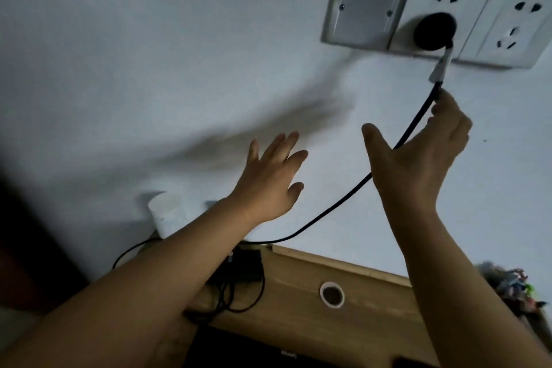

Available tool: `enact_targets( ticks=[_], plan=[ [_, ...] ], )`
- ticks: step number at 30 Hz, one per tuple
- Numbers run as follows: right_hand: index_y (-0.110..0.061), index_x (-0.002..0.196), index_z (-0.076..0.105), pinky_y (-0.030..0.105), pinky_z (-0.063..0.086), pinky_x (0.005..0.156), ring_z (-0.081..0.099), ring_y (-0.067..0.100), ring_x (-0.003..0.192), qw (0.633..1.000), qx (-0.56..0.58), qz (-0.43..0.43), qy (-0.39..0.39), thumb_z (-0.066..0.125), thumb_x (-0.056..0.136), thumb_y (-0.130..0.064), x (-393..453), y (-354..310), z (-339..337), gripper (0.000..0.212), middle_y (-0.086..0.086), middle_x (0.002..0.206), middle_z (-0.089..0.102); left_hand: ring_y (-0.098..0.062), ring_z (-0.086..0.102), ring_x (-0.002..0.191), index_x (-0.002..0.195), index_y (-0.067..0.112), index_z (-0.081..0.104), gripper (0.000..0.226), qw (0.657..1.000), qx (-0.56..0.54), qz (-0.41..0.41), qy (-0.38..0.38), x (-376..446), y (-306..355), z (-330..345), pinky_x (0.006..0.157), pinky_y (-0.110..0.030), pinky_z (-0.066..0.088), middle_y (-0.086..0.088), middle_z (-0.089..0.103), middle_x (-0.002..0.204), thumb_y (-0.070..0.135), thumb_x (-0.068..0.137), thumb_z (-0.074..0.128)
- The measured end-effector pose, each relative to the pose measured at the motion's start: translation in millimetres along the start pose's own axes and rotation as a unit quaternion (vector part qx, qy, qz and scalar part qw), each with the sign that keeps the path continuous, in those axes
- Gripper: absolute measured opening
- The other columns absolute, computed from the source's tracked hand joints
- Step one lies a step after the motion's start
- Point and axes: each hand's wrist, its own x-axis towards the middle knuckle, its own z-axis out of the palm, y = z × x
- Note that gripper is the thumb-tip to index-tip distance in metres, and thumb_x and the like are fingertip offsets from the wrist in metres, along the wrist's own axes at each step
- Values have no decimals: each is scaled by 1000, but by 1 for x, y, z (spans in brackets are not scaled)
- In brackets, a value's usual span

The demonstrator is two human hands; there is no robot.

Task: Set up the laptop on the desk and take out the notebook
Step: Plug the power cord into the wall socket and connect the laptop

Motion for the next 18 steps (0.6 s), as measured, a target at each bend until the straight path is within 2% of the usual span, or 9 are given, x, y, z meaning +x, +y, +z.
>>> enact_targets(
  ticks=[2, 4, 6, 8, 11, 15, 18],
  plan=[
    [-11, 136, 29, 39, 23, 104, 28, 28, 127, 999, -34, -26, 1, 71, 71, -26, -35, 14, 3, 79, 16, 139, 32, -34, 29, 136, 130, 8, 46, 50, 1000, -8, 8, 4, -25, -12, 11, 107, -58, 18, -16, 31, 148, 21, 84, 61],
    [-14, 136, 27, 41, 19, 102, 23, 26, 129, 998, -50, -41, 6, 68, 72, -26, -66, 28, 5, 77, 18, 142, 28, -38, 46, 123, 121, 4, 55, 44, 1000, -23, -3, 8, -52, -27, 23, 101, -54, 32, -21, 45, 138, 16, 79, 65],
    [-14, 132, 31, 42, 19, 102, 22, 25, 128, 998, -49, -40, -22, 67, 73, -23, -95, 44, 10, 70, 19, 141, 29, -37, 48, 120, 120, 5, 56, 41, 998, -47, -50, -15, -82, -40, 36, 97, -46, 39, -17, 47, 136, 16, 82, 64],
    [-12, 127, 39, 41, 20, 101, 23, 25, 127, 994, -53, -34, -88, 67, 74, -21, -125, 57, 19, 61, 19, 138, 33, -30, 46, 120, 123, 9, 54, 39, 992, -65, -96, -48, -110, -51, 49, 96, -43, 44, -11, 47, 134, 20, 86, 59],
    [-9, 117, 51, 42, 29, 96, 31, 26, 120, 977, -63, -28, -200, 63, 74, -22, -169, 74, 34, 47, 18, 129, 45, -24, 46, 117, 124, 12, 53, 38, 980, -70, -154, -104, -150, -67, 70, 93, -39, 44, -5, 49, 129, 24, 88, 55],
    [-7, 107, 59, 47, 42, 88, 47, 32, 107, 929, -99, -4, -357, 63, 76, -23, -219, 96, 55, 35, 13, 110, 59, -23, 46, 115, 126, 13, 51, 40, 955, -85, -225, -176, -196, -90, 103, 90, -38, 45, -6, 48, 129, 22, 87, 54],
    [-8, 106, 61, 42, 44, 86, 51, 31, 105, 888, -120, 14, -443, 66, 78, -17, -244, 107, 67, 30, 10, 107, 63, -23, 48, 111, 124, 14, 52, 39, 940, -91, -270, -190, -220, -105, 117, 87, -37, 46, -6, 49, 125, 22, 86, 57]
  ],
)
